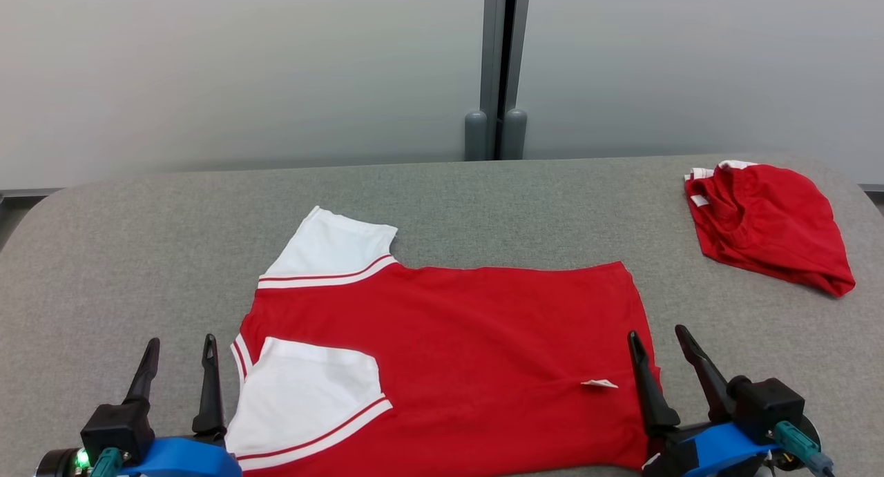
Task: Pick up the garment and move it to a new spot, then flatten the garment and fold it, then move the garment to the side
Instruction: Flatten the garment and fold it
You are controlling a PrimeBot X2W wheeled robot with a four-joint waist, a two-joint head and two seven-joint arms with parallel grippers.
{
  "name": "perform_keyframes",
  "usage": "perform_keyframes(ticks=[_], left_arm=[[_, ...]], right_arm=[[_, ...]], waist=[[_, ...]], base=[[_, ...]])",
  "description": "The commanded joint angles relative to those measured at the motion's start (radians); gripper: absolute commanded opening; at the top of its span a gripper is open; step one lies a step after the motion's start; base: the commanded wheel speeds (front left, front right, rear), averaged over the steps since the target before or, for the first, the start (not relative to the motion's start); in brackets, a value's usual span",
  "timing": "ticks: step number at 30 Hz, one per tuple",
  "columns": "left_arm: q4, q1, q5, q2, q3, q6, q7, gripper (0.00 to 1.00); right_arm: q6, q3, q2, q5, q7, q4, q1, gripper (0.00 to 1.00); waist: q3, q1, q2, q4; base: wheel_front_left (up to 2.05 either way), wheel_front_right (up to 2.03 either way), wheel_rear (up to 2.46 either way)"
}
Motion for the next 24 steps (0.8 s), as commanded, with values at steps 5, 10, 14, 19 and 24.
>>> perform_keyframes(ticks=[5, 10, 14, 19, 24], left_arm=[[0.013, -0.032, 0.007, -0.003, 0.011, -0.007, -0.005, 1.0], [0.05, -0.15, 0.003, 0.026, -0.006, -0.026, -0.005, 1.0], [0.078, -0.309, -0.007, 0.063, -0.042, -0.043, 0.007, 1.0], [0.102, -0.483, -0.031, 0.123, -0.093, -0.052, 0.061, 1.0], [0.151, -0.676, -0.13, 0.207, -0.217, -0.05, 0.173, 1.0]], right_arm=[[0.0, -0.01, 0.0, 0.004, -0.005, 0.013, -0.016, 1.0], [0.0, -0.03, -0.009, -0.042, -0.004, 0.029, -0.098, 1.0], [0.0, -0.014, -0.052, -0.059, 0.018, 0.064, -0.22, 1.0], [0.0, 0.005, -0.105, -0.054, 0.068, 0.091, -0.357, 1.0], [0.0, 0.049, -0.156, -0.039, 0.139, 0.13, -0.506, 1.0]], waist=[[0.005, 0.0, 0.0, -0.002], [0.034, 0.0, 0.0, -0.003], [0.081, 0.0, 0.0, -0.019], [0.162, 0.0, 0.0, -0.045], [0.259, 0.0, 0.0, -0.085]], base=[[0.0, 0.0, 0.0], [0.0, 0.0, 0.0], [0.0, 0.0, 0.0], [0.0, 0.0, 0.0], [0.0, 0.0, 0.0]])
